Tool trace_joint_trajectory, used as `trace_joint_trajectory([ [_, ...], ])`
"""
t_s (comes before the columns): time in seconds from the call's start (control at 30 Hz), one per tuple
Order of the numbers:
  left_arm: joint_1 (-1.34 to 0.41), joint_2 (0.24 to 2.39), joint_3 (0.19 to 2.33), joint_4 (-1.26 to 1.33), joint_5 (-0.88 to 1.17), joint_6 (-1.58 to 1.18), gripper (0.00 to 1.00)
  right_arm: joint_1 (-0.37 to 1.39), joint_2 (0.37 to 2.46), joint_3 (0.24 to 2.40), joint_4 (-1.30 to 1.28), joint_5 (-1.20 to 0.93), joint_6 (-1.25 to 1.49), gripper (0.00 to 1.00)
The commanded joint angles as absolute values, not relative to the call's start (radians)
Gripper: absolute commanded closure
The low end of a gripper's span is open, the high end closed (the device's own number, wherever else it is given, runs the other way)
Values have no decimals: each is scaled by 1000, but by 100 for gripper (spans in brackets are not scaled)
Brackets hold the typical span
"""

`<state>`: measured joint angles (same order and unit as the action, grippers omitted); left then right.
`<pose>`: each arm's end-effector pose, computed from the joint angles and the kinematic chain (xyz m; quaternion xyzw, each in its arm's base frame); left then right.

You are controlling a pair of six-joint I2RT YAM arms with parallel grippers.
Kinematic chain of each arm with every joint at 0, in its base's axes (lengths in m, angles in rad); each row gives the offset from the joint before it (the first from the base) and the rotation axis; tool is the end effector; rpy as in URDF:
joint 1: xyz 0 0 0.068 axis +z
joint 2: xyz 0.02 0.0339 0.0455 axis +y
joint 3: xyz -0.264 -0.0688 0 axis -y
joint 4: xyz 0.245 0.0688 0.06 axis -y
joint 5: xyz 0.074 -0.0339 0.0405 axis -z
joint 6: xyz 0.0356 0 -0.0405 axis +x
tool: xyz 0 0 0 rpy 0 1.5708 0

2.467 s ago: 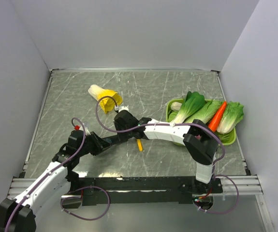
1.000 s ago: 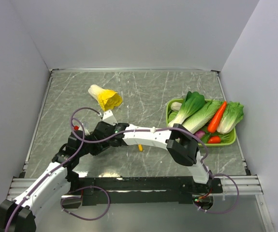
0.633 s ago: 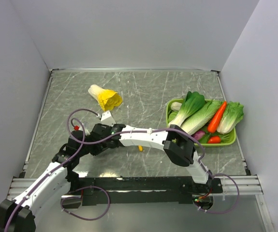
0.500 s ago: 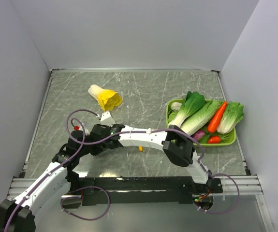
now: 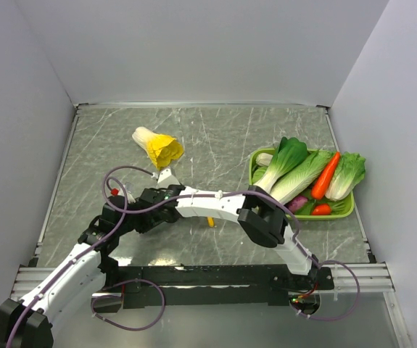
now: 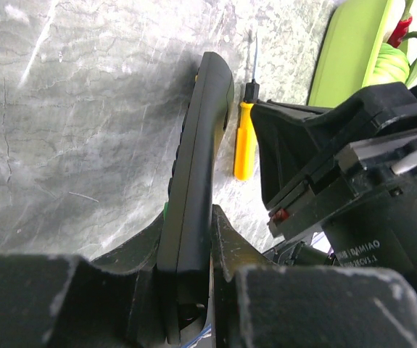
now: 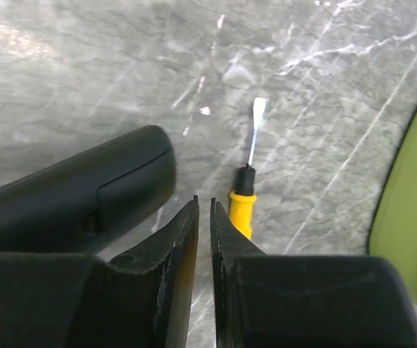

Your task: Unload the batteries from the remote control

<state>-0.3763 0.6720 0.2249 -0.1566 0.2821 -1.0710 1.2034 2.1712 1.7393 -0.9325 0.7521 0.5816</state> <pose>0.1352 -0.0641 0.1646 -0.2369 0.8465 -0.3981 0.2625 0.1798 0.3993 0.1854 -0.2470 0.8924 -0.1546 0.3446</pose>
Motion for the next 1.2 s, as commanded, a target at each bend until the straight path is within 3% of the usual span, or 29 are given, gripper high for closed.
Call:
trace_joint_trajectory([
  [0.0, -379, 686, 232, -258, 229, -1055, 99, 1203, 2161, 1747, -966, 798, 575, 81],
  [0.23, -379, 692, 227, -242, 244, -1049, 99, 1164, 1987, 1608, -735, 641, 502, 77],
  [0.37, -379, 696, 232, -238, 250, -1045, 99, 1118, 1859, 1441, -537, 526, 480, 70],
  [0.6, -379, 692, 227, -227, 258, -1043, 99, 1005, 1697, 1221, -261, 233, 471, 68],
  [0.83, -379, 690, 225, -224, 262, -1042, 99, 956, 1712, 1172, -137, 14, 505, 60],
  [1.17, -379, 690, 225, -224, 267, -1042, 99, 957, 1755, 1180, -144, -20, 528, 57],
])
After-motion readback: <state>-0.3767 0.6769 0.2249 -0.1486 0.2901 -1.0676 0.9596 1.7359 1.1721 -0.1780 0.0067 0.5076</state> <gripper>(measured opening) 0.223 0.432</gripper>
